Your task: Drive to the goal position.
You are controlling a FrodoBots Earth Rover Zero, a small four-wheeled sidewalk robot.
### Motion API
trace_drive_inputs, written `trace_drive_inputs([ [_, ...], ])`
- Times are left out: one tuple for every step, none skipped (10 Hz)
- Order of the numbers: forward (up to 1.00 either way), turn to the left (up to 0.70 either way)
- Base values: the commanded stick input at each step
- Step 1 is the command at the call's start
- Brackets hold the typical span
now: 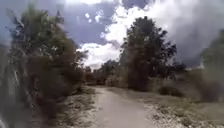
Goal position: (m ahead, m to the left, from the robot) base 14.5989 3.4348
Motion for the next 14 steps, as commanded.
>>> trace_drive_inputs([
  [0.85,0.0],
  [0.85,0.0],
  [0.85,0.0],
  [0.85,0.0],
  [0.85,0.0],
  [0.85,0.0],
  [0.85,0.0],
  [0.85,0.0],
  [0.85,0.11],
  [0.85,0.32],
  [0.85,0.2],
  [0.85,0.06],
  [0.85,0.0],
  [0.85,0.15],
])
